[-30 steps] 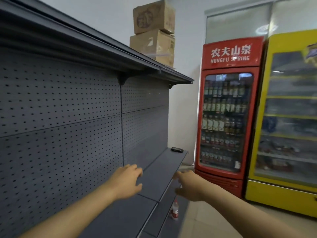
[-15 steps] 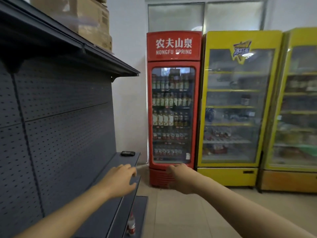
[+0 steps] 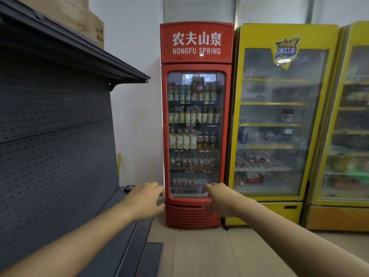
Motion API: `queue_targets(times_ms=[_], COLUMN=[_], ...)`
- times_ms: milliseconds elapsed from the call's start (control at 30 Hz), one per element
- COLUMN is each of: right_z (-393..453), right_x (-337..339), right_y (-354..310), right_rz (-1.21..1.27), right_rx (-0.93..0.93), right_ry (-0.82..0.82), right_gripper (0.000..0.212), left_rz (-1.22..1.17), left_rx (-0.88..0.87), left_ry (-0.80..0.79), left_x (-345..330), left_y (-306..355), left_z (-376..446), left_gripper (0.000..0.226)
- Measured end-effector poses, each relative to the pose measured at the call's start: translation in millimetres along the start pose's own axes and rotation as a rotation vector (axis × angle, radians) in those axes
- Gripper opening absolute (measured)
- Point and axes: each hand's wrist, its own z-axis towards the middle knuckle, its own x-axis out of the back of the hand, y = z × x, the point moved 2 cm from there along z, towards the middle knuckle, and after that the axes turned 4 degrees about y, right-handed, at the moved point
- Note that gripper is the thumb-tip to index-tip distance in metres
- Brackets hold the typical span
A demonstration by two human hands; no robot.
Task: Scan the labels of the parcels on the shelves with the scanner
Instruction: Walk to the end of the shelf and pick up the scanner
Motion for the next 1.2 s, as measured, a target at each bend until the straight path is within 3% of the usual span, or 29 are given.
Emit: queue_targets(times_ms=[533,1200], right_z=[219.7,489.6], right_x=[-5.7,-61.6], right_y=[27.7,109.8], right_rz=[-0.048,0.053], right_rx=[0.021,0.139], right_ry=[-0.017,-0.051], right_gripper=[0.053,0.049], left_rz=[0.028,0.062], left_rx=[0.028,0.118], left_ry=[-0.043,-0.183], left_x=[-73.5,-182.6], left_y=[-146.3,-215.7], left_z=[190.2,410.8], left_gripper=[0.040,0.045])
